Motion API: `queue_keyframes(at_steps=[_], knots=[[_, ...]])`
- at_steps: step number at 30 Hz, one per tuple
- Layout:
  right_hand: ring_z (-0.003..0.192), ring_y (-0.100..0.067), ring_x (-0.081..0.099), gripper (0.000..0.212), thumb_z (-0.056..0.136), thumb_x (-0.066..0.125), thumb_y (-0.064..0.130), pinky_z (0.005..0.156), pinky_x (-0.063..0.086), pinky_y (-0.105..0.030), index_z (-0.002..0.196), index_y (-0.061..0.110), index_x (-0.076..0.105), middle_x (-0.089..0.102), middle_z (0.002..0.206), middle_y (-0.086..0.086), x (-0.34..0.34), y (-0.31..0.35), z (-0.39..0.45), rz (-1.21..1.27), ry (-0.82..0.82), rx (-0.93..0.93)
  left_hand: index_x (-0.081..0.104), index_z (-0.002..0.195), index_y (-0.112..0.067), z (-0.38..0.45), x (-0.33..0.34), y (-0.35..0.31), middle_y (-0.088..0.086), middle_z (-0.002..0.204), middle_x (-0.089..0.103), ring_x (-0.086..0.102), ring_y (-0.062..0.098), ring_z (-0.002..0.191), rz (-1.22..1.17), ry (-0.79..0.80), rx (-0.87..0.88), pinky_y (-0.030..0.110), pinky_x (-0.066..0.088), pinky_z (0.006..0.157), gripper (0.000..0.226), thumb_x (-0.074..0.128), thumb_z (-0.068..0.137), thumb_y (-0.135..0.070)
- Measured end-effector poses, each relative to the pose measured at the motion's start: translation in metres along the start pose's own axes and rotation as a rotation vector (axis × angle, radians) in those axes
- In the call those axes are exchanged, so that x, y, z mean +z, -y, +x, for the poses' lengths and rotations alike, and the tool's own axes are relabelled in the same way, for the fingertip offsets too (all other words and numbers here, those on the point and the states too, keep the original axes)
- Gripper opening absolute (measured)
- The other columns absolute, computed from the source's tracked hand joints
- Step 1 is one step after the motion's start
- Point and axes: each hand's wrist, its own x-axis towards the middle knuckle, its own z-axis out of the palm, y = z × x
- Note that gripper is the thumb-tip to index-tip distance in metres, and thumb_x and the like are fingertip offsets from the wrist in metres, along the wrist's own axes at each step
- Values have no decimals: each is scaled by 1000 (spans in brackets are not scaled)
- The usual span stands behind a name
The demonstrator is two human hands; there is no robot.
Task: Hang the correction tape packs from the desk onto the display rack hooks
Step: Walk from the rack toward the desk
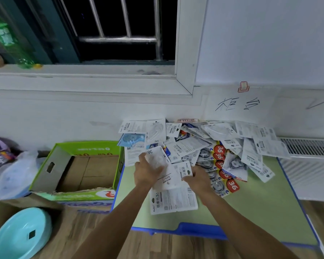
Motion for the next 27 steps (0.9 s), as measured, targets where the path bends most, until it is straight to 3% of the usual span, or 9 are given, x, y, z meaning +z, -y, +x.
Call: queue_keyframes(at_steps=[4, 6, 8, 11, 13, 17, 19, 23, 27], knots=[[79, -19, 62, 18, 79, 60, 1, 71, 51, -34, 79, 19, 62, 66, 80, 2, -7, 4, -9, 148, -73, 34, 34, 139, -21, -1, -7, -2, 16, 128, 56, 54, 33, 115, -188, 10, 42, 37, 44, 93, 75, 76, 78, -35], [79, -19, 59, 15, 82, 56, -1, 64, 47, -28, 86, 13, 61, 64, 84, -2, -13, 7, -11, 223, -113, 39, 40, 134, -23, -3, -11, -4, 14, 126, 59, 58, 31, 111, -302, 6, 41, 36, 47, 93, 63, 74, 81, -32], [82, -21, 61, 22, 83, 55, -4, 62, 45, -27, 99, 8, 64, 67, 93, -8, -20, 10, -13, 339, -122, 10, 53, 115, -27, -5, -15, -8, 8, 121, 63, 59, 27, 107, -380, -1, 61, 34, 48, 92, 38, 72, 82, -28], [80, -24, 61, 16, 85, 60, -2, 66, 46, -31, 92, 11, 66, 67, 91, -13, -35, 18, -21, 519, -167, -7, 64, 92, -25, -9, -21, -14, 2, 118, 64, 58, 19, 106, -587, 96, 43, 33, 47, 88, 13, 70, 84, -17], [81, -25, 61, 13, 85, 62, -1, 69, 46, -31, 84, 11, 66, 67, 89, -15, -45, 22, -27, 648, -195, -28, 67, 91, -24, -14, -25, -19, 2, 118, 64, 59, 15, 100, -737, 210, 10, 27, 46, 79, 14, 67, 85, -12], [79, -21, 66, 13, 90, 59, 1, 65, 50, -30, 86, 12, 65, 70, 90, -11, -64, 26, -40, 835, -229, -97, 66, 105, -23, -23, -29, -32, -3, 114, 64, 57, 14, 104, -839, 470, -37, 37, 45, 89, 16, 63, 90, -22], [79, -21, 66, 8, 92, 56, 2, 64, 50, -32, 95, 7, 62, 69, 92, -12, -74, 25, -46, 917, -250, -138, 68, 100, -23, -28, -27, -44, -7, 107, 65, 58, 6, 96, -897, 549, -50, 31, 46, 75, 12, 59, 93, -26], [74, -21, 67, 14, 94, 52, 2, 58, 52, -28, 107, 3, 56, 67, 89, -12, -95, 19, -60, 1001, -353, -210, 60, 84, -4, -41, -15, -68, 10, 86, 68, 70, 24, 74, -1179, 701, -118, 32, 59, 64, 23, 46, 97, -18], [72, -15, 67, 19, 94, 53, 7, 53, 51, -25, 112, 7, 58, 68, 91, -8, -123, 0, -77, 992, -508, -209, 57, 79, 0, -60, 6, -87, 22, 83, 69, 72, 32, 78, -1212, 931, -182, 34, 59, 64, 26, 32, 81, 6]])
